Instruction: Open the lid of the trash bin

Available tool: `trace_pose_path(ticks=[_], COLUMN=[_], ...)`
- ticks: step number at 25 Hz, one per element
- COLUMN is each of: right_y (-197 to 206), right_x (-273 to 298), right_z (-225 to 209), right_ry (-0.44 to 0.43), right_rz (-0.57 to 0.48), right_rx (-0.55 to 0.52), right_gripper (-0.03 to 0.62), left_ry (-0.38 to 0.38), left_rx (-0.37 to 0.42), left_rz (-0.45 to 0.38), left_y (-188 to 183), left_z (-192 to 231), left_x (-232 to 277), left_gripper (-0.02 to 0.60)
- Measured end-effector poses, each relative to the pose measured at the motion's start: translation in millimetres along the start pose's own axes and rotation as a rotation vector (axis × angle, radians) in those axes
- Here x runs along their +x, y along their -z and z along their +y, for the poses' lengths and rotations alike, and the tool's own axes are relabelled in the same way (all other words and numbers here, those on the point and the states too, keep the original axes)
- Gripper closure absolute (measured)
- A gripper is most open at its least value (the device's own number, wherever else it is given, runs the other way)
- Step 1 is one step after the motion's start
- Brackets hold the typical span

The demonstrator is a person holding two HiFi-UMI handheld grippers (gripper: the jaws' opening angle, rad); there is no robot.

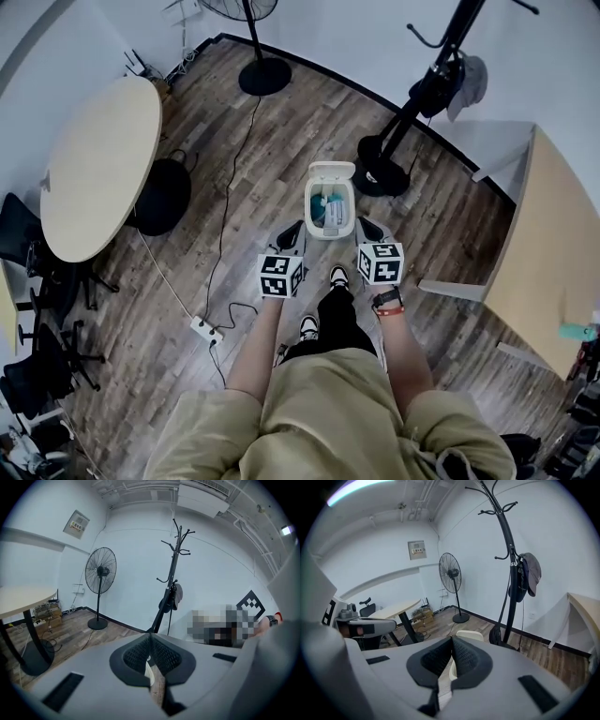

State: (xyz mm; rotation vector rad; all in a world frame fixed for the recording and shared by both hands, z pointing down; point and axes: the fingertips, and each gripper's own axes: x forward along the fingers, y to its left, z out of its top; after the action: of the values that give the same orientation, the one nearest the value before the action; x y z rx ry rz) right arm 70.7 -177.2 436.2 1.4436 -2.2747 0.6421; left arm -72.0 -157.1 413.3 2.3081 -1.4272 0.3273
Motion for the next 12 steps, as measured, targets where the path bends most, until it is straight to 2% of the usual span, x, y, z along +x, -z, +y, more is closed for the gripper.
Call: trace_pose_path(ticks=[4,12], right_y=[-16.0,-43.7], right_x=[-24.4,-72.8], right_z=[10.0,27.0], right_ry=[0.014,0.033], right_rz=[-0.048,-0.138], right_rx=[0.0,-0.006], right_gripper=[0.58,0.58], left_ry=[0.002,-0.027], left_rx=[0.042,0.073], left_rz=[-0.031,-0.095], left_y=[-21.2,-45.6], left_z=[-9.0,-23.1], left_x=[-20.1,-59.9], left_gripper=[0.558,0.558])
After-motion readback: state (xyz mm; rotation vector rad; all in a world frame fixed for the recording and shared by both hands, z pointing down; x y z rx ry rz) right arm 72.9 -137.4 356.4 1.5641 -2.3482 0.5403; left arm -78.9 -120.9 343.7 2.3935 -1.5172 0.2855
